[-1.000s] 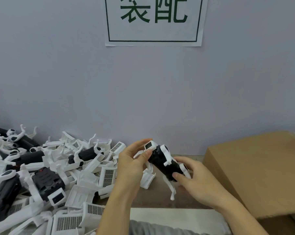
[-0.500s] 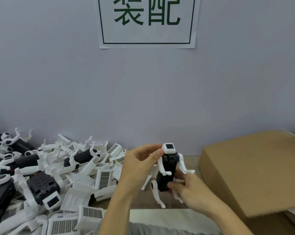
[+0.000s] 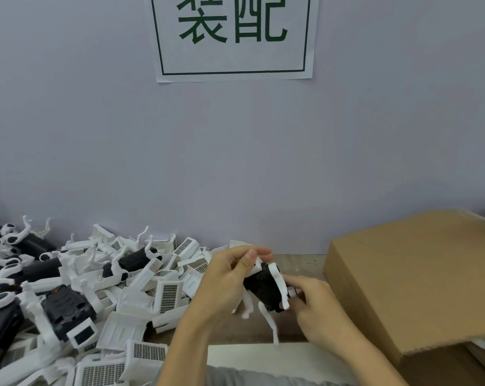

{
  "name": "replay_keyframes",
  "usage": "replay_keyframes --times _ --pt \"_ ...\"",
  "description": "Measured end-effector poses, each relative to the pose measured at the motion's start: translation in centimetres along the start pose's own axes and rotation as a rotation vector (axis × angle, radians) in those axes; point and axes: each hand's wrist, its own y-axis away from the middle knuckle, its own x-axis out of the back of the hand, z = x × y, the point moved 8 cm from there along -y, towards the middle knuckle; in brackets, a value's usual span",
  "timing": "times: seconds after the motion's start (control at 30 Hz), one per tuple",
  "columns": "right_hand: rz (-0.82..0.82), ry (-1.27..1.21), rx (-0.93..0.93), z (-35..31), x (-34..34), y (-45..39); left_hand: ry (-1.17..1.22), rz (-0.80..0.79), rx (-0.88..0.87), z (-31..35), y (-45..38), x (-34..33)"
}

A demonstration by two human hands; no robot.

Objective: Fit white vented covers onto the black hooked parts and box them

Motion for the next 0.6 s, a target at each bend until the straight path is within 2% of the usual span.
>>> replay_keyframes --times 0.17,0.27,0.4,0.5,0.6 --pt "-0.014 -0.042 -0.065 0.4 -0.1 0.0 0.197 -0.007 0.081 -0.8 -0.1 -0.6" --pt "-0.11 -0.142 -0.156 0.8 -0.7 0.2 0.377 0.032 0.101 -0.7 -0.2 -0.5" --pt "-0.279 -0.61 -0.245 -0.5 -1.6 0.7 0.588 0.174 0.179 -2.1 0.1 0.6" --pt "-0.355 -0.792 -0.237 -2.8 -0.8 0.9 0.508 0.239 0.284 -4.2 0.5 0.3" --pt "-0.198 -0.77 -0.284 -2.9 2.1 0.5 0.351 0.235 0.286 -5.0 0.6 -0.8"
